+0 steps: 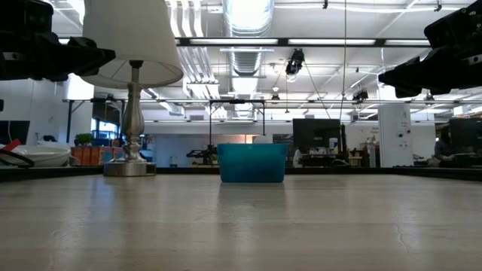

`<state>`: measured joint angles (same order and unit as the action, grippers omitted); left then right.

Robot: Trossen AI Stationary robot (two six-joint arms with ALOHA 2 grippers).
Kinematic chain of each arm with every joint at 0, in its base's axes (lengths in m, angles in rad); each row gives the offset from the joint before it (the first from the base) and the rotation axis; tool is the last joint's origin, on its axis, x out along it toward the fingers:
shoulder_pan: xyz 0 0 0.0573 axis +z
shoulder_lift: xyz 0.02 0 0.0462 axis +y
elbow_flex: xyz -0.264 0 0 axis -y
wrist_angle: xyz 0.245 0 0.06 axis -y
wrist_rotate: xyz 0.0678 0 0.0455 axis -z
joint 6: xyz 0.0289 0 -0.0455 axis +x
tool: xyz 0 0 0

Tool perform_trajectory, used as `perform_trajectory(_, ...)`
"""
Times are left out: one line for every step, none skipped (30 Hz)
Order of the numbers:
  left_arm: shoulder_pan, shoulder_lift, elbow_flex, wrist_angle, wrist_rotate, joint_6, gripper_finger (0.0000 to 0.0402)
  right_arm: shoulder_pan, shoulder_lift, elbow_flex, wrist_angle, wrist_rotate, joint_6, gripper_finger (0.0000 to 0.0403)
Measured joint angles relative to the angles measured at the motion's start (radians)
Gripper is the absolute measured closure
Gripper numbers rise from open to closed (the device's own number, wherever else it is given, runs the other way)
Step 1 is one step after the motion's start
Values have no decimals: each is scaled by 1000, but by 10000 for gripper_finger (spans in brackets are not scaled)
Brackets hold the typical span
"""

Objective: Pick and place rubber bands into bin
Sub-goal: Return to Home Position

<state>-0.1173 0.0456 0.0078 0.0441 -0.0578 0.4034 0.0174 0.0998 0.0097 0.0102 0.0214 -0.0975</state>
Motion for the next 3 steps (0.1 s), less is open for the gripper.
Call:
perform_trajectory(0, 0, 0, 0, 0, 0, 276, 0, 0, 0, 0, 0, 0, 335)
perform_trajectory(0, 0, 0, 0, 0, 0, 276, 0, 0, 0, 0, 0, 0, 335)
perform_trajectory(0, 0, 0, 0, 0, 0, 276, 0, 0, 0, 0, 0, 0, 335)
